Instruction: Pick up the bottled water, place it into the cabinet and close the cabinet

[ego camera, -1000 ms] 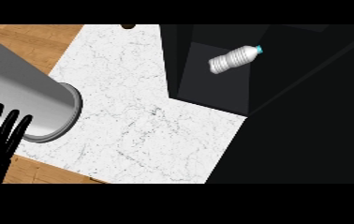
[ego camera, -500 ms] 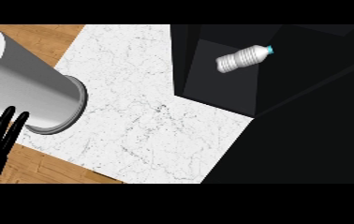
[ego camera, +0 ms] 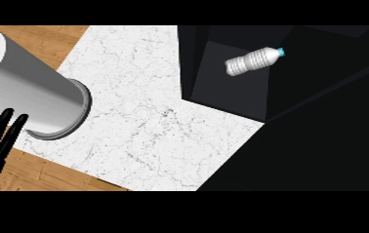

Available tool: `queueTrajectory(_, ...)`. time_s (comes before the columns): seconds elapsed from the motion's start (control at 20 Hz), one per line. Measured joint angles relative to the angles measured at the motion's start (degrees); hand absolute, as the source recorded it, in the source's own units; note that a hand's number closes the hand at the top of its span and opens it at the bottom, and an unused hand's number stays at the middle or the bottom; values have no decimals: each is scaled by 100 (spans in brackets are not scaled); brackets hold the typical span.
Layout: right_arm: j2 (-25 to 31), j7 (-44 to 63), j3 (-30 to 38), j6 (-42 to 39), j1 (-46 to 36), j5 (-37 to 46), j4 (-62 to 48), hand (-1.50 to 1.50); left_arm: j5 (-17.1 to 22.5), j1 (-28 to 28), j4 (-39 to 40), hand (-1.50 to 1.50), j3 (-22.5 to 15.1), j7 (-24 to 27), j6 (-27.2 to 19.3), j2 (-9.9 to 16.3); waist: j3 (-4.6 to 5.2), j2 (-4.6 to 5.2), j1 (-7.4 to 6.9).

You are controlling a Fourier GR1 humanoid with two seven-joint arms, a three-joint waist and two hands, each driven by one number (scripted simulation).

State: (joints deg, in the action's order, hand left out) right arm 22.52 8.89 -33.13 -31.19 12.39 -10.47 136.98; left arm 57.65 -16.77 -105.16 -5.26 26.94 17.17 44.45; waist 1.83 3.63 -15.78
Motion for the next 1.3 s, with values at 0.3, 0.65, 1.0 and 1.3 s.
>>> queueTrajectory(0.3,-205,576,185,26,-900,-72,-451,150,38,27,88,-150,34,-34,21,21,-7,-35,19)
queueTrajectory(0.65,-697,1224,375,256,-1965,-214,-1341,150,81,28,199,-150,49,-69,65,25,-35,-74,85)
queueTrajectory(1.0,-1492,1924,751,890,-3265,-127,-2755,150,134,50,284,-150,56,-91,88,-6,-92,-95,177)
queueTrajectory(1.3,-2060,2208,1351,1915,-4662,336,-4111,150,154,-4,435,-150,134,-44,111,-45,-124,-139,319)
